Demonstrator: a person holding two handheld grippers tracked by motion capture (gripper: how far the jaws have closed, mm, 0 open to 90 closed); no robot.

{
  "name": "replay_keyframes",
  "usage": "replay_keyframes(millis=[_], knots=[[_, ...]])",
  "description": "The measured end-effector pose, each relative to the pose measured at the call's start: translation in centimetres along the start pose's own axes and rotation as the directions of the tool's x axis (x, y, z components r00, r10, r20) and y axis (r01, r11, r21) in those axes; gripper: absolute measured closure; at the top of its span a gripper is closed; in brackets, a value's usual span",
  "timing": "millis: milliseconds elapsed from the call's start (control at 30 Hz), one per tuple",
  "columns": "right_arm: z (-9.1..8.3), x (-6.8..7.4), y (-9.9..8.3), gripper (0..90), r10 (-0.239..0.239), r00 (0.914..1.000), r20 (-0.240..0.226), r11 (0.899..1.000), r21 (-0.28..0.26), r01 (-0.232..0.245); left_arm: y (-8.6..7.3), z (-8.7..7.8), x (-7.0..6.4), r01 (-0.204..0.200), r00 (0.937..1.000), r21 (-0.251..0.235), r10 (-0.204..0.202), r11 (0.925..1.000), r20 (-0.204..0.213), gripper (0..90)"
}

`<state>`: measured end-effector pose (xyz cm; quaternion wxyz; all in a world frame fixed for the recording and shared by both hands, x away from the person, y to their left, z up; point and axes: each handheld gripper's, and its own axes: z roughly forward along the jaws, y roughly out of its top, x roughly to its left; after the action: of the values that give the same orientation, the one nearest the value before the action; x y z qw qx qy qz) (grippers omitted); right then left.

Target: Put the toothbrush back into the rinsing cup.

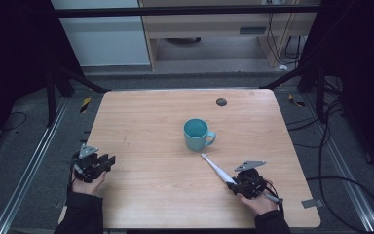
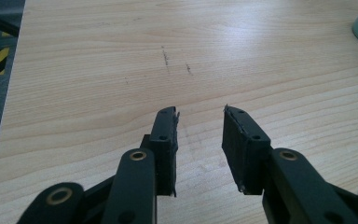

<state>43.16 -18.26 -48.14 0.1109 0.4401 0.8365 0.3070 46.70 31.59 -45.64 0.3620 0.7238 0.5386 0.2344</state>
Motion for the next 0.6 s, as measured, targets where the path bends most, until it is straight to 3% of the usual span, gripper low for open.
replay_keyframes(millis=[167,400,600], knots=[[-0.4,-1.1,-0.6,66.0,-0.015,0.9999,0.002,1.000,0.011,0.015,0.0,0.0,0.0,-0.001,1.0000,0.000,0.001,1.0000,0.001,64.9],[-0.7,-1.7,-1.0,65.5,0.006,0.9999,0.009,1.000,0.019,-0.007,0.0,0.0,0.0,-0.003,1.0000,0.003,0.003,1.0000,0.002,64.7],[-0.6,-1.6,-1.0,51.3,-0.009,0.9991,0.041,1.000,-0.001,0.009,0.0,0.0,0.0,-0.001,1.0000,-0.001,0.001,1.0000,0.001,64.5]])
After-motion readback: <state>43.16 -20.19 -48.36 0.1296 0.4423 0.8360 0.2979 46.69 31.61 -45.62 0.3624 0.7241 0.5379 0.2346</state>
